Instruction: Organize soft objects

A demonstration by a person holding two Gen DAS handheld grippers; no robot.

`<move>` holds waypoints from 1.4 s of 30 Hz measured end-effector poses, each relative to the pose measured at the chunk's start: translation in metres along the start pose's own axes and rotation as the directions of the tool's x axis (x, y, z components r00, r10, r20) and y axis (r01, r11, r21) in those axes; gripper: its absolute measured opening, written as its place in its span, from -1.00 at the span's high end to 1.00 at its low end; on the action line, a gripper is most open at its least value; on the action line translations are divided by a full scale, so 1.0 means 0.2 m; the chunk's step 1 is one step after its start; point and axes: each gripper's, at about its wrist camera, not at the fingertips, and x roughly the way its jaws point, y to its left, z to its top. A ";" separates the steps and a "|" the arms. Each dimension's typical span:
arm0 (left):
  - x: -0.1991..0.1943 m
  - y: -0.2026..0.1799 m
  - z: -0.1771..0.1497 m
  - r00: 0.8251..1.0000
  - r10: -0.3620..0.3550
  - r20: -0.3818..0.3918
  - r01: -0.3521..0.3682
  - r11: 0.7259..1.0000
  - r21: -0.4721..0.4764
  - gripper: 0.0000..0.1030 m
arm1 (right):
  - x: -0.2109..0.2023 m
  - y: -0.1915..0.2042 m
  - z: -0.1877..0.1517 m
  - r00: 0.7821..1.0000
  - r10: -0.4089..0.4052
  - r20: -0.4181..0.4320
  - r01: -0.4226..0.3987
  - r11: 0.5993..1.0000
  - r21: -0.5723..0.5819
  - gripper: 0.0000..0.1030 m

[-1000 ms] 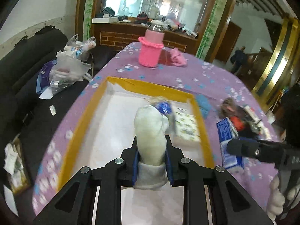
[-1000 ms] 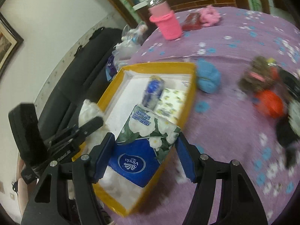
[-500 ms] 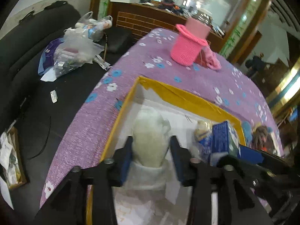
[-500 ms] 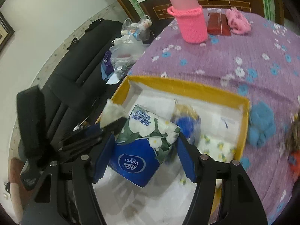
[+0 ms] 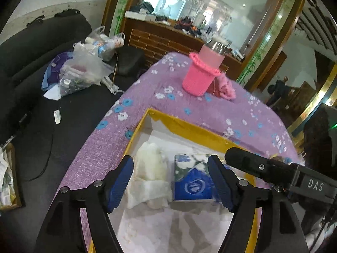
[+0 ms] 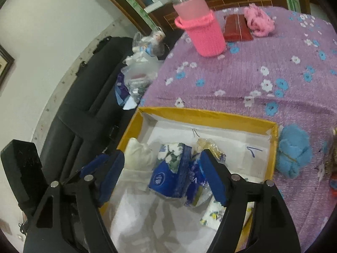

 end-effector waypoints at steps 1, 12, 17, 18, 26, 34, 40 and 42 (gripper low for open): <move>-0.05 -0.02 -0.01 1.000 -0.001 0.022 0.001 1.000 0.007 -0.45 | -0.04 0.01 0.00 1.000 0.011 0.012 -0.011 1.000 -0.005 -0.46; -0.44 -0.40 -0.29 0.980 -0.154 0.125 0.137 0.981 0.134 -0.59 | -0.59 -0.17 -0.23 0.990 0.048 0.130 -0.050 0.999 0.012 -0.45; -0.72 -0.57 -0.40 0.958 -0.219 0.185 0.175 0.958 0.229 -0.59 | -1.07 -0.37 -0.40 0.972 0.001 0.233 -0.011 0.999 0.041 -0.45; -0.83 -0.61 -0.40 0.947 -0.234 0.218 0.177 0.951 0.252 -0.59 | -1.20 -0.39 -0.44 0.965 -0.025 0.262 0.015 0.999 0.037 -0.45; -1.47 -0.79 -0.44 0.843 -0.350 0.407 0.202 0.909 0.363 -0.60 | -2.27 -0.48 -0.65 0.846 -0.095 0.524 0.072 0.995 0.064 -0.45; -2.05 -0.99 -0.40 0.770 -0.357 0.529 0.084 0.879 0.469 -0.67 | -3.07 -0.26 -0.75 0.707 -0.250 0.662 0.256 0.962 0.090 -0.45; -2.04 -1.00 -0.38 0.789 -0.269 0.553 -0.014 0.891 0.453 -0.71 | -3.12 0.04 -0.71 0.521 -0.536 0.664 0.640 0.761 0.112 -0.45; -2.08 -0.99 -0.38 0.757 -0.292 0.585 0.018 0.904 0.428 -0.71 | -3.17 0.00 -0.70 0.599 -0.453 0.660 0.493 0.858 0.143 -0.45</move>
